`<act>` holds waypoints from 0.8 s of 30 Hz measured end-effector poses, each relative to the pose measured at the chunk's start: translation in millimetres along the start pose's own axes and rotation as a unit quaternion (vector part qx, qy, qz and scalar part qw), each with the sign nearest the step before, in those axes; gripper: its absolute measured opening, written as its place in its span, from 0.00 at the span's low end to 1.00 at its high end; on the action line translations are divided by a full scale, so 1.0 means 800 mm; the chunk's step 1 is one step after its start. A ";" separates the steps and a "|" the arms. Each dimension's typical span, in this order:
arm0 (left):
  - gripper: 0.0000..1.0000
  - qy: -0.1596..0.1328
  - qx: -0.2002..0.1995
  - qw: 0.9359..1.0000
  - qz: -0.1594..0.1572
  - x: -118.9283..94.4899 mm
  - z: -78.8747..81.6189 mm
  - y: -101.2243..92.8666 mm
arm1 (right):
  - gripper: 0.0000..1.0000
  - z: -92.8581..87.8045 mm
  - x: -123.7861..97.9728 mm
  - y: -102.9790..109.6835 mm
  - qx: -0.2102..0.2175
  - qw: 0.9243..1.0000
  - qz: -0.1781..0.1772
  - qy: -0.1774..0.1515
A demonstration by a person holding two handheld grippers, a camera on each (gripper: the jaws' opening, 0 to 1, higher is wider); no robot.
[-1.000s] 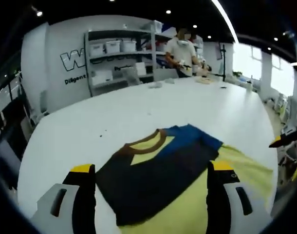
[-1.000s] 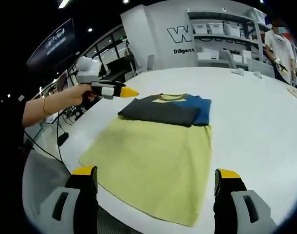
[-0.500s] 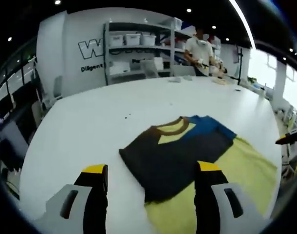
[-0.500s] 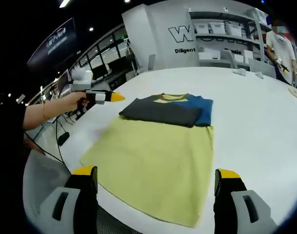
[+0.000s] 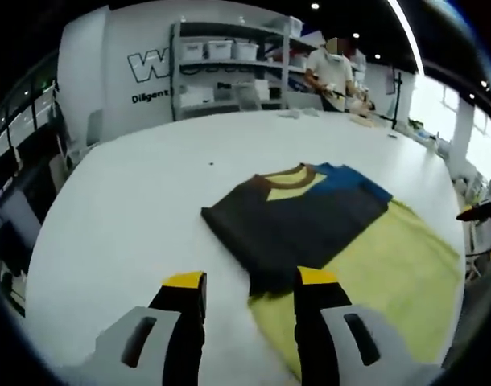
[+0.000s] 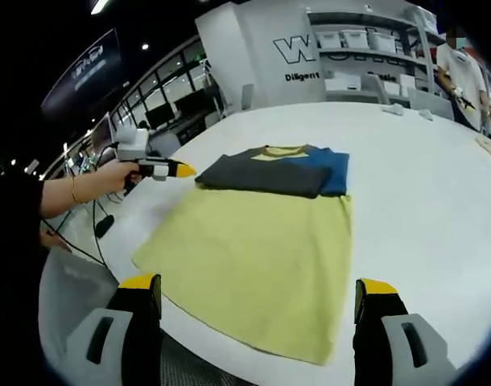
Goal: Fold the garment on the visible template until the final outline fits inside the template.
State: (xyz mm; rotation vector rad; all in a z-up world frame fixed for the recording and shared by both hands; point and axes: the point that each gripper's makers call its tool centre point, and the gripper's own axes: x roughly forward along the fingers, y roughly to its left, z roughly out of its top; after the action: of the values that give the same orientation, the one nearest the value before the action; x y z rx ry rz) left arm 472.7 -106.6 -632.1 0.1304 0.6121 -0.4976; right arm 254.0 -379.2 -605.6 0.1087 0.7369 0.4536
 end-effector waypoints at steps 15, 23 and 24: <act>0.00 0.029 -0.025 0.999 -0.004 0.020 -0.024 0.000 | 0.98 -0.004 -0.006 -0.016 0.013 1.000 -0.022 -0.002; 0.00 0.038 -0.048 0.998 0.017 0.016 -0.039 0.010 | 0.98 -0.005 -0.002 -0.013 0.012 1.000 -0.018 0.004; 0.00 0.038 -0.047 0.998 0.016 0.015 -0.041 0.011 | 0.98 -0.004 -0.001 -0.013 0.012 1.000 -0.018 0.004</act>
State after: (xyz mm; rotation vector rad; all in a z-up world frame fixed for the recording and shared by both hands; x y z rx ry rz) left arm 468.5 -95.5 -666.1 0.0706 0.7059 -0.4338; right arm 254.9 -389.2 -609.8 0.1166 0.7506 0.4120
